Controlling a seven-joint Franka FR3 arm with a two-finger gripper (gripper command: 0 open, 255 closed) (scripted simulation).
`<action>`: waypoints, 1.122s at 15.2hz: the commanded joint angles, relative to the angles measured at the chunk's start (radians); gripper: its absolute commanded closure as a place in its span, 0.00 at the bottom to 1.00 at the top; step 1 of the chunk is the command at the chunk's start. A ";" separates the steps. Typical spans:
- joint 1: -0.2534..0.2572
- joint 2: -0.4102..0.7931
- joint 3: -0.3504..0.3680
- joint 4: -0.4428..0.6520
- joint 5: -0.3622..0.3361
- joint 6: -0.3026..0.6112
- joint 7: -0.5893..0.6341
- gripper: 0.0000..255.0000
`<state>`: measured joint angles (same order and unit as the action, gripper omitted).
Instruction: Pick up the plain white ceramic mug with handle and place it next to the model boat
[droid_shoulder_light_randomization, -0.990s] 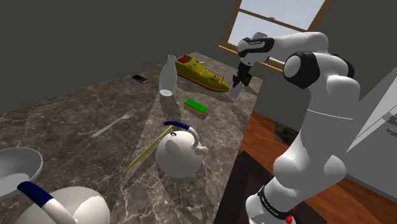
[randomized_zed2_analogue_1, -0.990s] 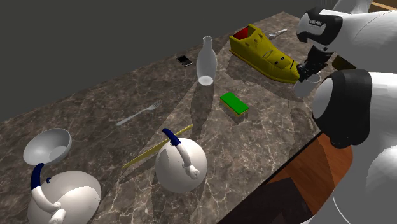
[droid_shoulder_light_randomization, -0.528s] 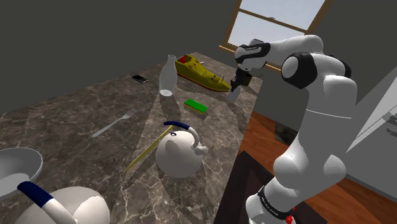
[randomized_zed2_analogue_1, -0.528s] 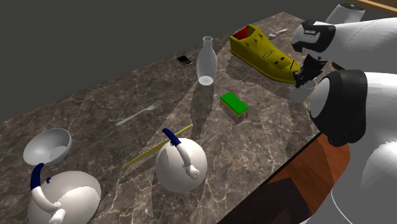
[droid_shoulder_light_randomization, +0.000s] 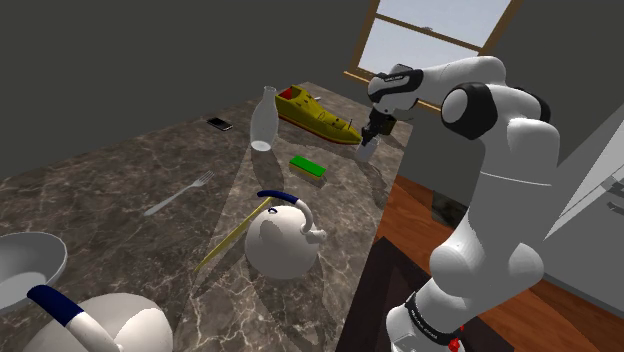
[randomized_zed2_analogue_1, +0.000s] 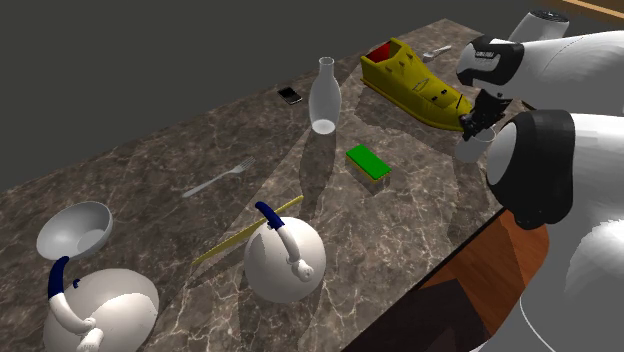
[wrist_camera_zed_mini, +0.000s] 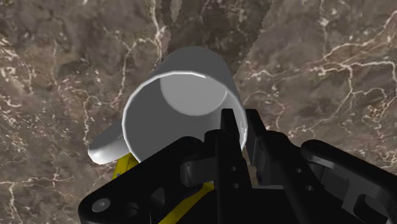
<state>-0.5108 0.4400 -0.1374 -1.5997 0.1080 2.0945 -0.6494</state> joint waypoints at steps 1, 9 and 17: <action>0.000 0.000 0.000 0.000 0.000 0.000 0.000 0.00; 0.000 -0.037 -0.004 0.047 -0.008 -0.083 0.005 0.00; -0.001 -0.045 -0.005 0.062 -0.009 -0.106 0.006 0.00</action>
<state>-0.5113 0.3952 -0.1424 -1.5385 0.0987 1.9893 -0.6432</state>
